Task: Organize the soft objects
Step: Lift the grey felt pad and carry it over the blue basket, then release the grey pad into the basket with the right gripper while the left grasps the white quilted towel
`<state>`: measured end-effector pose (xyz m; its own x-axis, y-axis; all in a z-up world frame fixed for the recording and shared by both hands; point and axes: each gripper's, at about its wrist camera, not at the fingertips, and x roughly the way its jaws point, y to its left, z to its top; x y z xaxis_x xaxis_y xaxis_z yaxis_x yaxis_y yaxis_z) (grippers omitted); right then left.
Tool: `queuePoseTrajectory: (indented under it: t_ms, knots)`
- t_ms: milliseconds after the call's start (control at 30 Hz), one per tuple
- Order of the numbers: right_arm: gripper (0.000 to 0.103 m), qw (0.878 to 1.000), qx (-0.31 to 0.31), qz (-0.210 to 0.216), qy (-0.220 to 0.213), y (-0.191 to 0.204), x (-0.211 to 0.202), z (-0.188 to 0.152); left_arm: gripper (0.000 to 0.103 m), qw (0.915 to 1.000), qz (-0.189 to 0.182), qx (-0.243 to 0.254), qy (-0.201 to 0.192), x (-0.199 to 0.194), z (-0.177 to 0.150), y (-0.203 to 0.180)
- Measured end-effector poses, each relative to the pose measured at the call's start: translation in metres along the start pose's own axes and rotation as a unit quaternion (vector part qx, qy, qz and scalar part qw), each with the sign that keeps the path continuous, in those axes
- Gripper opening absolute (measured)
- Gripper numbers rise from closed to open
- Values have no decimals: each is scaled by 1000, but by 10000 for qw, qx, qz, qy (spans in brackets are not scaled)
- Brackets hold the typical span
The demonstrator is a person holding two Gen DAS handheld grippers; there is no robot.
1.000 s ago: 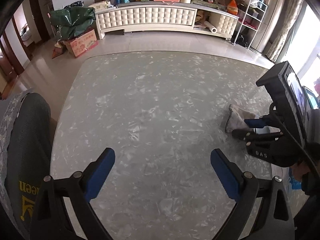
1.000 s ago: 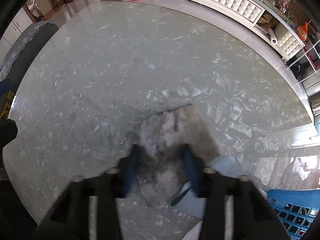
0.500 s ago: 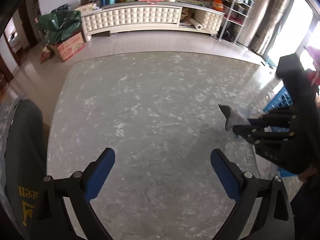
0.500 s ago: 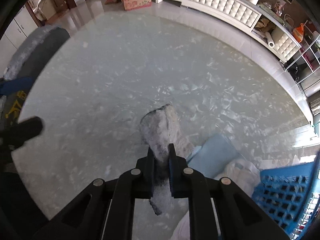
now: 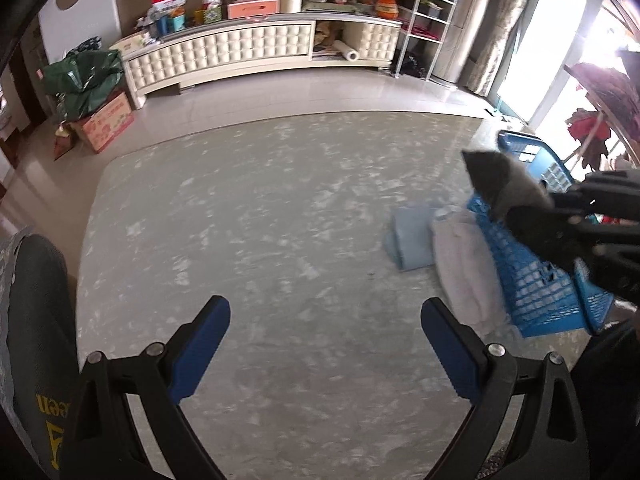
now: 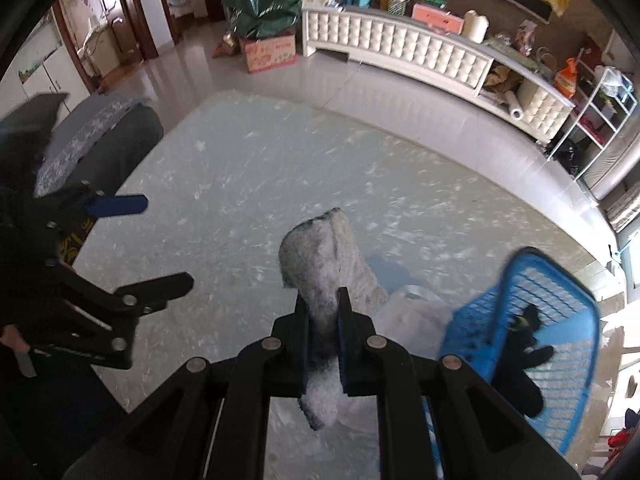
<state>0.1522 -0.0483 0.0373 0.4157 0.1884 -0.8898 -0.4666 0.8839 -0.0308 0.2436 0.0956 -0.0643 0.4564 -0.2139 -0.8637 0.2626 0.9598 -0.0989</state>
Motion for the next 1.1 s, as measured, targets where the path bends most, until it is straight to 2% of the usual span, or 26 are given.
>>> queuePoseTrajectory:
  t_ms: [267, 667, 900, 1100]
  knots:
    - [10, 9990, 190, -211, -338, -39, -43, -21, 96, 9991, -114, 409, 81, 6, 4, -42]
    - [10, 9954, 628, -421, -589, -84, -68, -57, 96, 9967, -184, 765, 213, 25, 9, -99]
    - [10, 9933, 844, -400, -675, -99, -75, -76, 96, 9953, -282, 796, 477, 56, 10, -120]
    - [10, 9922, 951, -334, -737, -113, -74, -86, 96, 9922, -148, 956, 786, 94, 4, -136]
